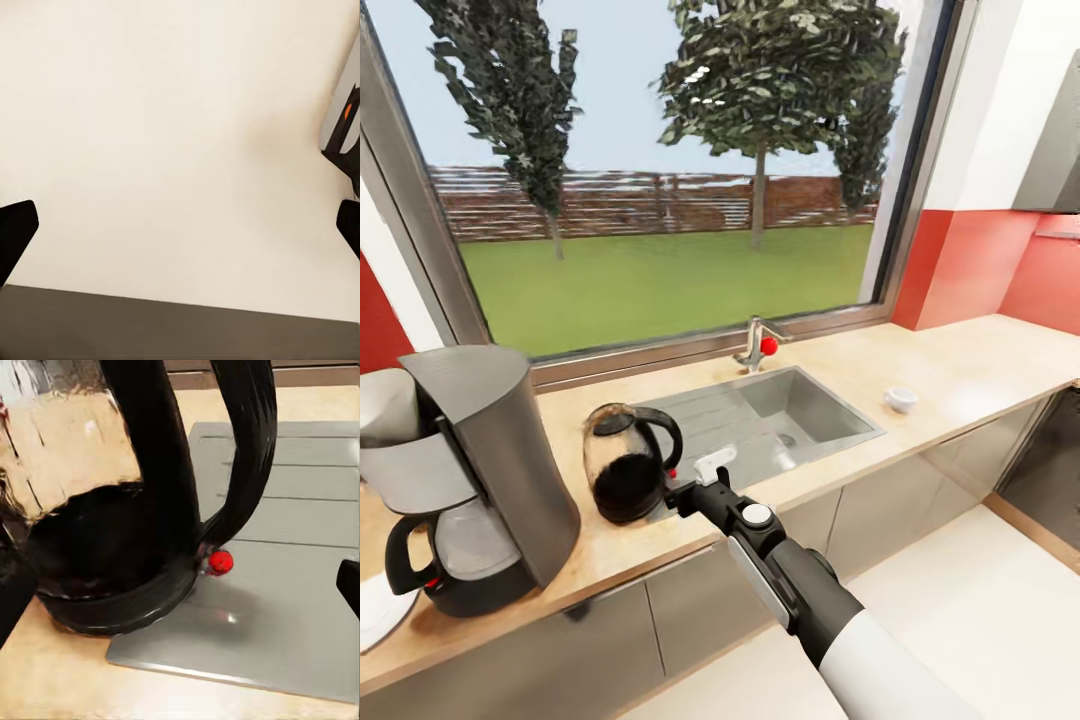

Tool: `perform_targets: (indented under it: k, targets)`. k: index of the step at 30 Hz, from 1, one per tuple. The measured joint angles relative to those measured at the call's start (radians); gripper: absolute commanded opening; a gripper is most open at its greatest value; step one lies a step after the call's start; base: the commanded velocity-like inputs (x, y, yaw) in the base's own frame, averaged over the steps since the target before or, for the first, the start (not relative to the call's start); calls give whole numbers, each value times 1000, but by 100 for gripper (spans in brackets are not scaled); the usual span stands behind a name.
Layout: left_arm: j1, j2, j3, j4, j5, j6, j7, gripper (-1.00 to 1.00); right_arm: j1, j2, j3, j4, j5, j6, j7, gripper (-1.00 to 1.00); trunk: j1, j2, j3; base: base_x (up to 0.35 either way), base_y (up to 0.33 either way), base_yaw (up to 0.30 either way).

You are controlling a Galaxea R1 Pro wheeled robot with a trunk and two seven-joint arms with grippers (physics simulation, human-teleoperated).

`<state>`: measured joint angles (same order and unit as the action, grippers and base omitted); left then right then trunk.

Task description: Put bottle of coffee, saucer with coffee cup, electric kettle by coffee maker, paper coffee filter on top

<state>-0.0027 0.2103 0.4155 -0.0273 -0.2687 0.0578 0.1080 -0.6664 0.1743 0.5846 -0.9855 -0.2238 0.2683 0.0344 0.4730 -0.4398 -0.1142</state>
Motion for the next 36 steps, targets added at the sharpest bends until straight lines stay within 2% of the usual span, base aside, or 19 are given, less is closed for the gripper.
perform_targets:
  k: [17,21,23,26,30,36]
  targets:
    - [0,0,-3,-1,0,-5,-1,100,0,0,-4,23,1,-6,0,100,0,0,0,-296,-130,0]
    - [0,-1,-3,-3,-2,-9,-2,100,0,0,-5,121,-1,-42,0,100,0,0,0,-275,-167,0]
    - [0,-1,-2,-3,-2,-11,-2,100,0,0,-4,192,-2,-86,0,100,0,0,0,-250,-159,0]
    - [0,-2,0,-4,-3,-14,-2,100,0,0,-6,364,-2,-249,-1,100,0,0,0,-224,-142,0]
    - [0,-2,2,-6,-3,-17,-2,100,1,0,-12,515,-2,-388,-2,100,0,0,0,-176,-108,0]
    - [0,-3,3,-13,2,-18,-2,100,1,0,-15,704,-2,-447,-4,100,0,0,0,-40,-24,0]
